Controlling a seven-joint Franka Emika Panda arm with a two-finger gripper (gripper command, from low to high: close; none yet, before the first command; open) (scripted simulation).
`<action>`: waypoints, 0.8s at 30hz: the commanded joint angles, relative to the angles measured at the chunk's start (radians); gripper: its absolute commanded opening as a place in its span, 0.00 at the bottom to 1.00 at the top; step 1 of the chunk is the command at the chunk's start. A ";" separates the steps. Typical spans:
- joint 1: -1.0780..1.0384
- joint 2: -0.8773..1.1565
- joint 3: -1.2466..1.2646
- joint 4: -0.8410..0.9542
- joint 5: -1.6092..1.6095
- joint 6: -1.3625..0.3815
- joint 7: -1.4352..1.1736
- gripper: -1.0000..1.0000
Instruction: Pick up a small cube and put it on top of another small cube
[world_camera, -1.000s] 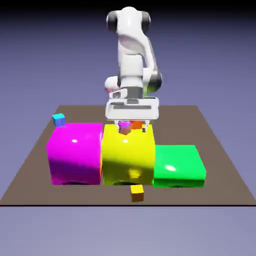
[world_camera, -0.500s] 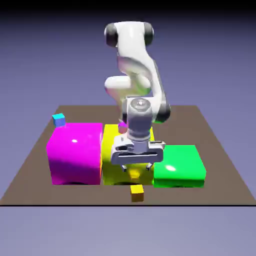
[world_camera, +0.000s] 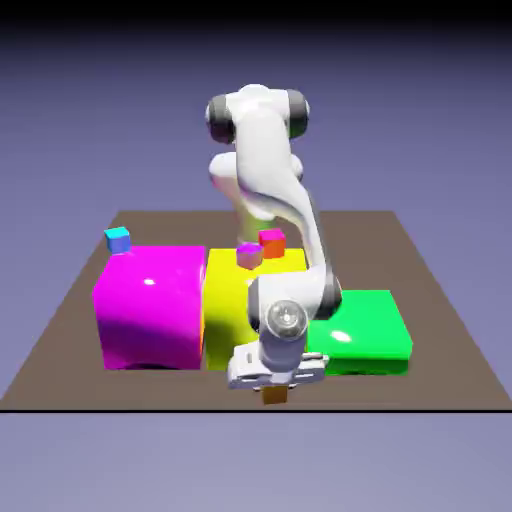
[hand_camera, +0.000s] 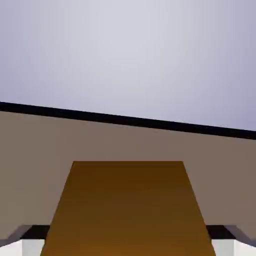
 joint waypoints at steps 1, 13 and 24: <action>-0.001 -0.026 0.003 0.018 0.001 -0.044 -0.001 0.00; 0.120 -0.439 0.021 -0.150 0.017 -0.274 -0.048 0.00; 0.148 -0.838 -0.002 -0.375 0.043 -0.448 -0.096 0.00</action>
